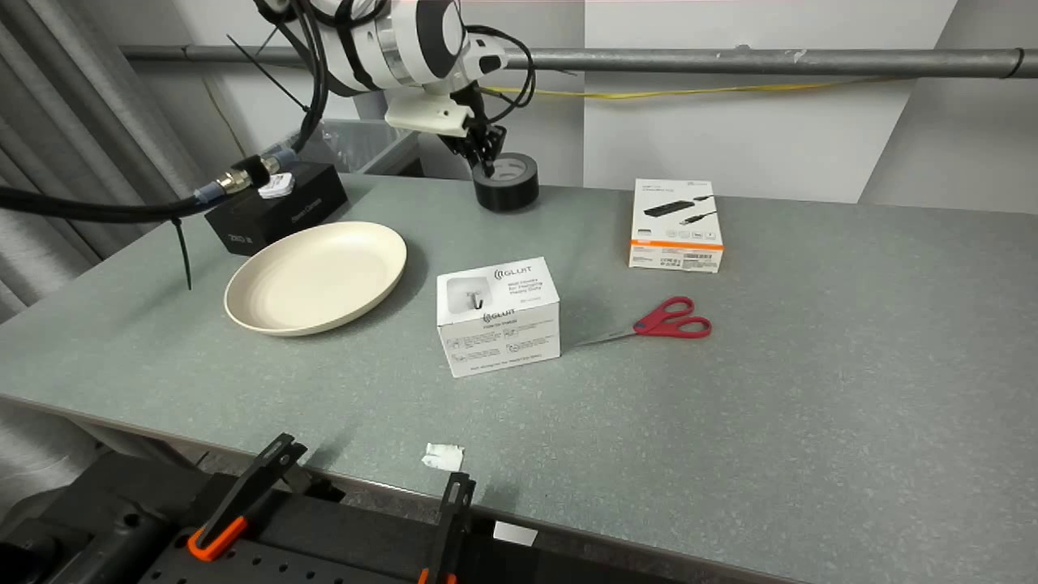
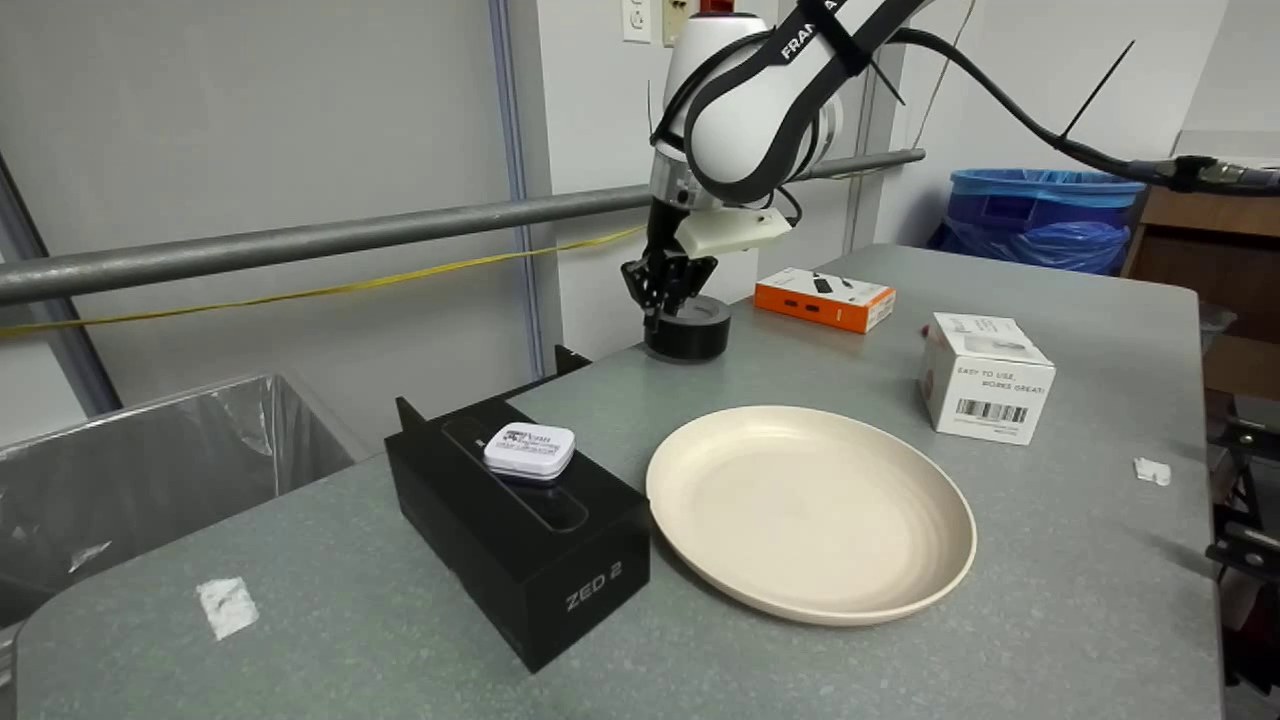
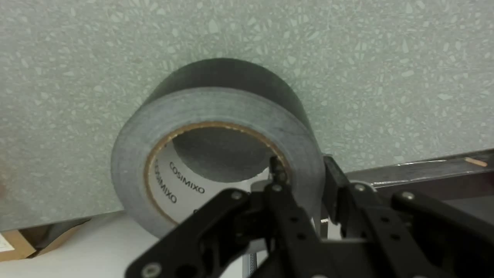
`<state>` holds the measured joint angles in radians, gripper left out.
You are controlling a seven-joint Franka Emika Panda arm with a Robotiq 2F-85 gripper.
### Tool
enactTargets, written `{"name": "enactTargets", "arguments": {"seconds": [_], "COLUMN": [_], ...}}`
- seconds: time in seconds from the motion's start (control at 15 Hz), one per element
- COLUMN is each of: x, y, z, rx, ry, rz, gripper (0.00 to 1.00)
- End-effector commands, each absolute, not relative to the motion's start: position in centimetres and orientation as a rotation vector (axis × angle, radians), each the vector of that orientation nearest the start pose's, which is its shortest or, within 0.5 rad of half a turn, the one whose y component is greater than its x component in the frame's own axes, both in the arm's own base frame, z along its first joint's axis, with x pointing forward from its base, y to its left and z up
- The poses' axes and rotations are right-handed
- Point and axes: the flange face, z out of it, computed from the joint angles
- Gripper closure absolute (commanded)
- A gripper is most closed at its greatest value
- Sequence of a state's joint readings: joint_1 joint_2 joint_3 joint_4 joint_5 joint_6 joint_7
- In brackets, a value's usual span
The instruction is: Put the black masking tape on the white plate
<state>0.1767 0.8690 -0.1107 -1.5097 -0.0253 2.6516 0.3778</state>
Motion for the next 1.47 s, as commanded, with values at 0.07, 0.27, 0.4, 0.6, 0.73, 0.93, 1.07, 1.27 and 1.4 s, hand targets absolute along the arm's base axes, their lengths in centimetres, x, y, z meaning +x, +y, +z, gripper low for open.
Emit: {"name": "enactTargets", "arguments": {"seconds": [0.07, 0.27, 0.4, 0.6, 0.73, 0.93, 1.07, 1.27, 1.4], "x": [68.0, 64.0, 60.8, 54.9, 50.6, 44.8, 42.6, 40.7, 40.6], "y": [10.5, 14.0, 16.4, 19.2, 20.8, 22.4, 23.2, 24.8, 26.0], "z": [23.1, 24.8, 25.6, 25.7, 24.4, 21.7, 19.5, 17.9, 17.9], "rx": [-3.102, -3.089, -3.078, -3.077, -3.081, -3.112, -3.145, -3.144, -3.135], "ry": [0.183, -0.051, -0.199, -0.386, -0.515, -0.678, -0.737, -0.803, -0.824], "rz": [-0.408, -0.372, -0.349, -0.253, -0.194, -0.095, -0.034, -0.091, -0.164], "gripper": [0.94, 0.94, 0.94, 0.94, 0.94, 0.94, 0.94, 0.94, 0.94]}}
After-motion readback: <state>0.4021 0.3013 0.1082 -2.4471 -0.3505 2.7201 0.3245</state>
